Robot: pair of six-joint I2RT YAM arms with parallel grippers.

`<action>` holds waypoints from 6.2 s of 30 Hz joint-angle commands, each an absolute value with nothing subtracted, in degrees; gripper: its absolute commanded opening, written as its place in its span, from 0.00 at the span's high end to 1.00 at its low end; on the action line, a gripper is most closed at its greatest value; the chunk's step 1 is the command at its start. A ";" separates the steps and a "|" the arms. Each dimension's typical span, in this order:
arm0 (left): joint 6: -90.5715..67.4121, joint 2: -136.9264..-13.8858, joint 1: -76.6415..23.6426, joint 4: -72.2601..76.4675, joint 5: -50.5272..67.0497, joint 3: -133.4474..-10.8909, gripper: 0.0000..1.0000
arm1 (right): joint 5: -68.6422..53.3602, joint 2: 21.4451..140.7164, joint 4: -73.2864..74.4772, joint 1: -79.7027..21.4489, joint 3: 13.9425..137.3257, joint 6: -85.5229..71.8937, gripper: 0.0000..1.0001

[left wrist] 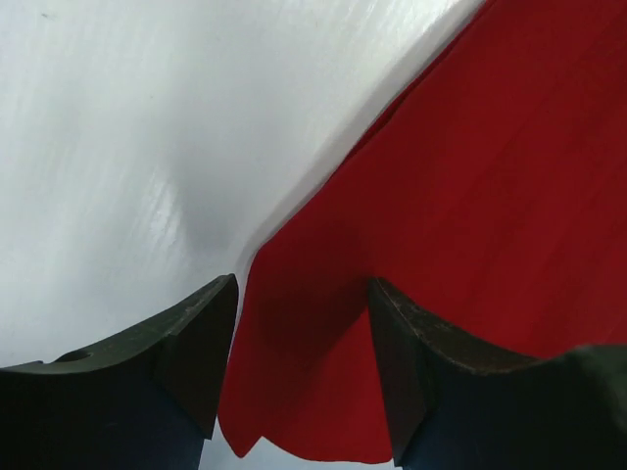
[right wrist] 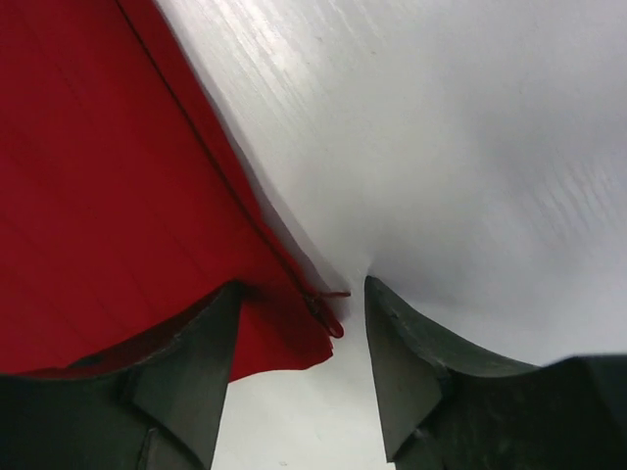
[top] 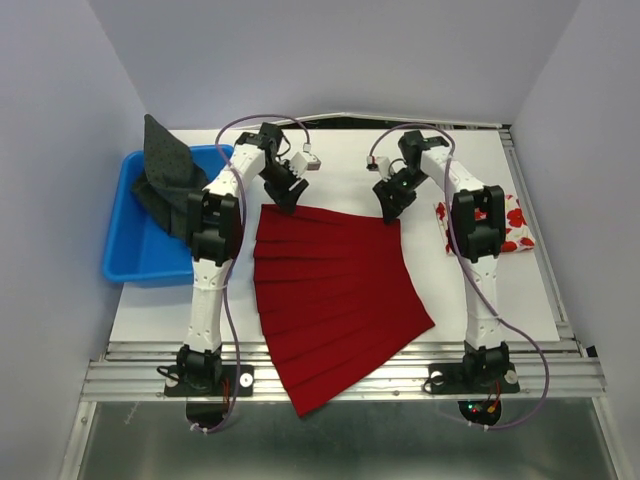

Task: Fold and stack the skirts
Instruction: Flatten the skirt out, then fold the skirt

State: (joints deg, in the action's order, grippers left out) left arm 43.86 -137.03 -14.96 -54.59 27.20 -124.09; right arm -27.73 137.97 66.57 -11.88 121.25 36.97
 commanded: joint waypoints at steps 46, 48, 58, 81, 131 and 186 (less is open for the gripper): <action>36.91 -86.94 -13.88 -24.61 11.78 -77.20 1.00 | -21.27 93.09 30.16 -14.49 77.46 40.95 0.99; 37.09 -80.97 -15.20 -23.74 12.22 -68.44 1.00 | -21.09 88.27 26.56 -15.73 69.46 43.15 0.99; 33.22 -66.89 -28.30 -23.54 12.57 -42.10 0.97 | -14.50 72.52 10.03 -24.08 39.75 54.75 0.99; 29.62 -79.17 -30.94 -32.70 18.29 -56.87 0.47 | -27.25 89.10 38.41 -24.61 67.14 28.48 0.46; -27.24 -76.80 -21.26 -6.42 24.54 -50.10 1.00 | -23.12 109.77 36.57 -33.04 88.60 0.62 0.42; -23.12 -99.32 -20.83 -7.82 19.77 -57.57 1.00 | -38.04 124.00 26.64 -36.56 90.45 -18.18 0.99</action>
State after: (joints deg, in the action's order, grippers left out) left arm -24.53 -102.67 -20.88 -6.92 20.32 -58.48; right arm -33.10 119.63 31.18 -36.07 93.34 -13.91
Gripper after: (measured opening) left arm 0.017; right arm 0.045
